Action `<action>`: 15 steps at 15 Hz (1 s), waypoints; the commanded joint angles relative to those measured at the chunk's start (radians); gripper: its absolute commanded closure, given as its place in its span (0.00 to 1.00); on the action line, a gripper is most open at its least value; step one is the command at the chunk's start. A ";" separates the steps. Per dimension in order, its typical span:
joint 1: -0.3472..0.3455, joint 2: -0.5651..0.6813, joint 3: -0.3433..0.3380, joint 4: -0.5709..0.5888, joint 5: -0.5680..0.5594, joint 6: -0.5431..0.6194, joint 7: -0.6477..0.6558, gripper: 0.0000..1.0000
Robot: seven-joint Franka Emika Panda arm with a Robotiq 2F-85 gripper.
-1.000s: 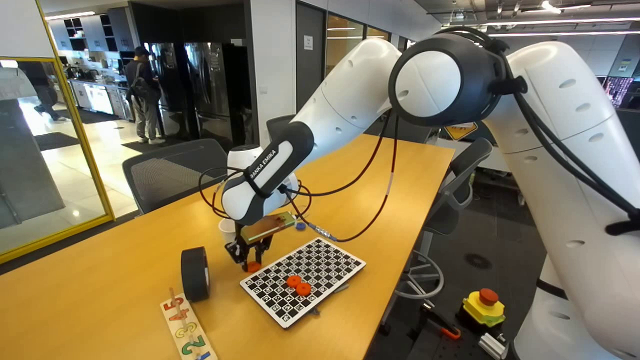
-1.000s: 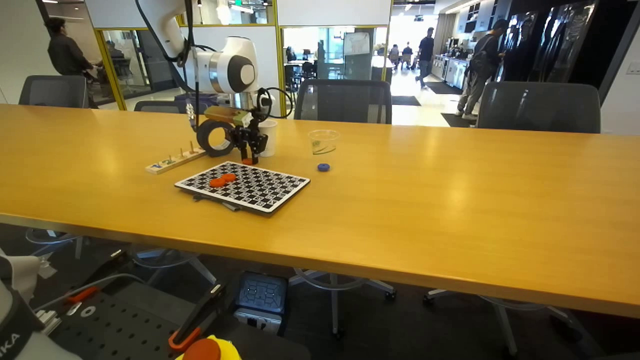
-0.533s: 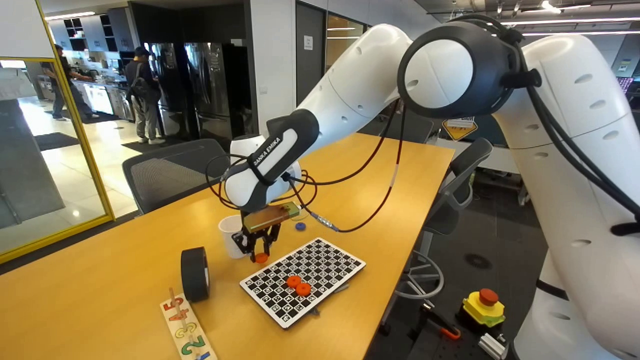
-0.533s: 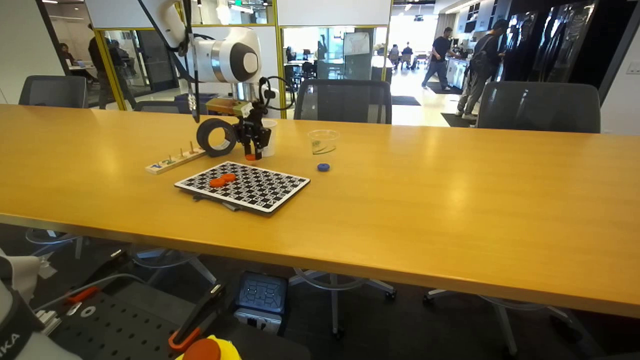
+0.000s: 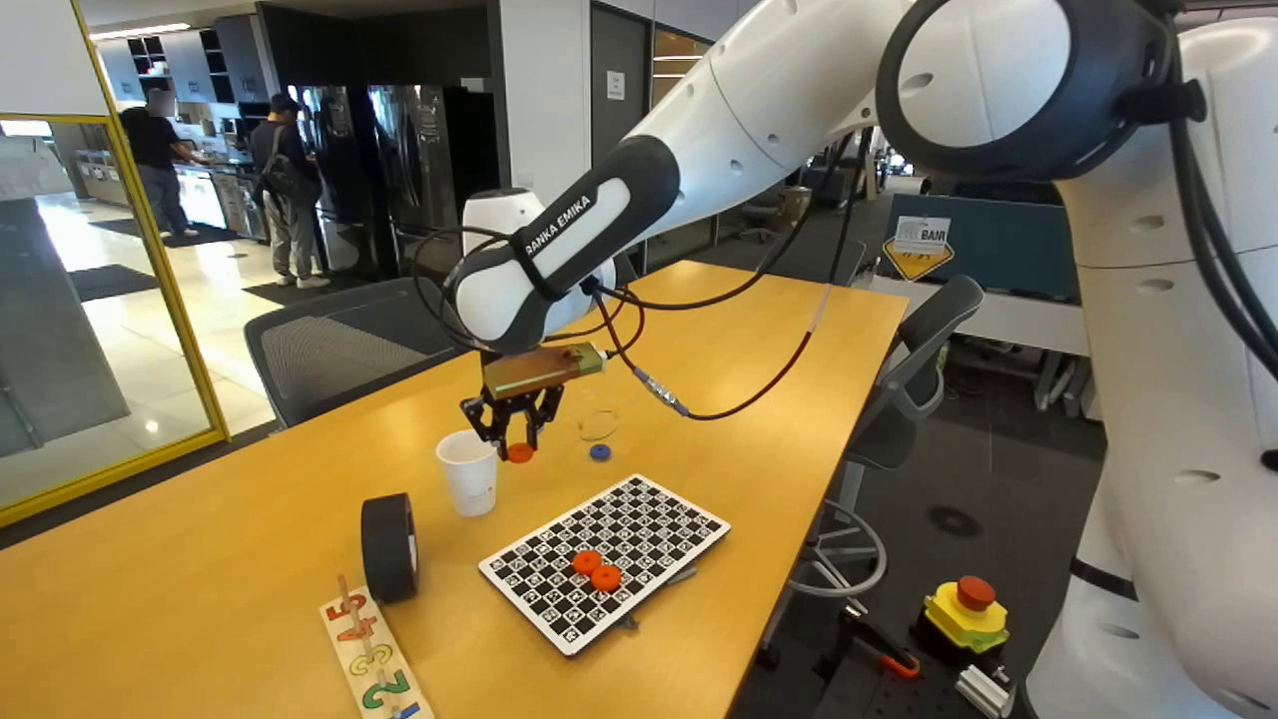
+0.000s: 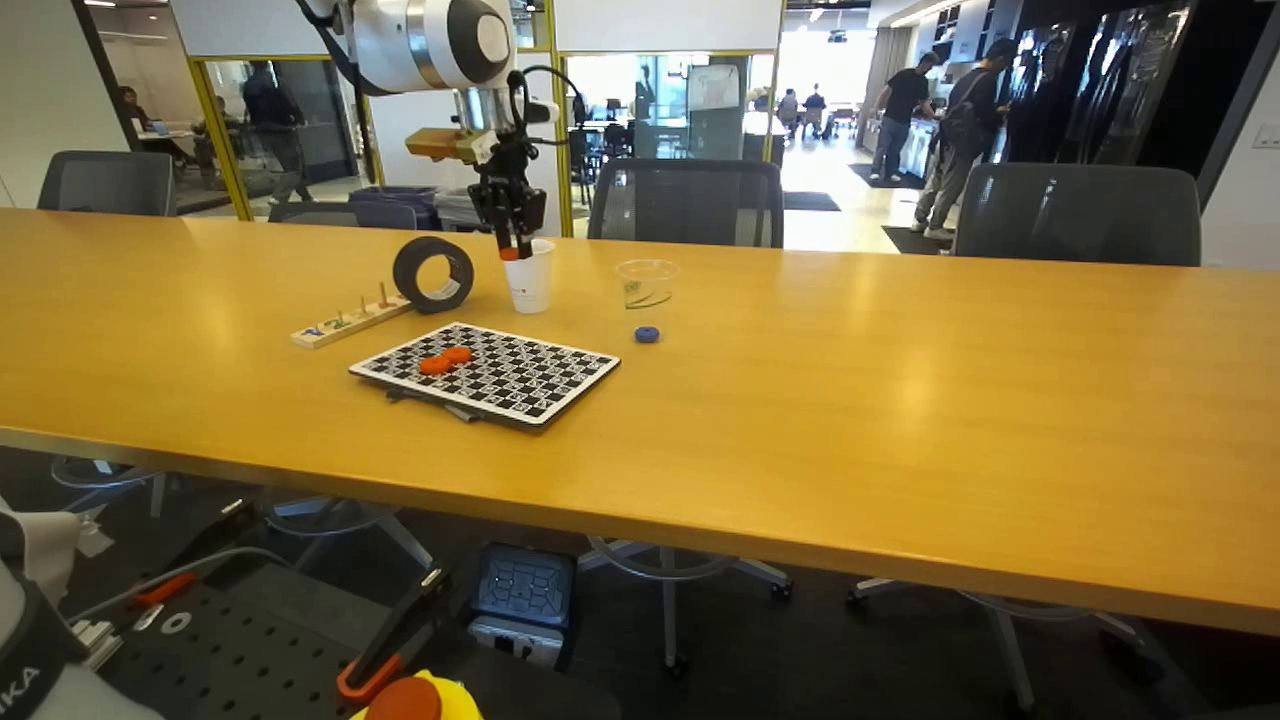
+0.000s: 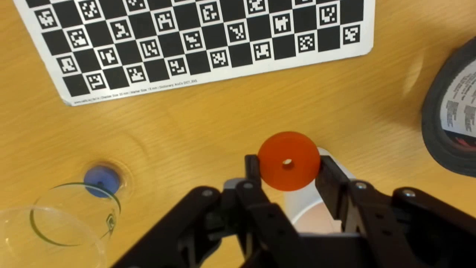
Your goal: Put the orange discs in the white cup and the blue disc in the clear cup
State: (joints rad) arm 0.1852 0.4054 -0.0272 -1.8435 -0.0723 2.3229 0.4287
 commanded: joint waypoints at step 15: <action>-0.025 0.128 0.035 0.218 0.080 0.011 -0.045 0.80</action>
State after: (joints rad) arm 0.1762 0.4892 -0.0089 -1.6967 -0.0240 2.3437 0.4152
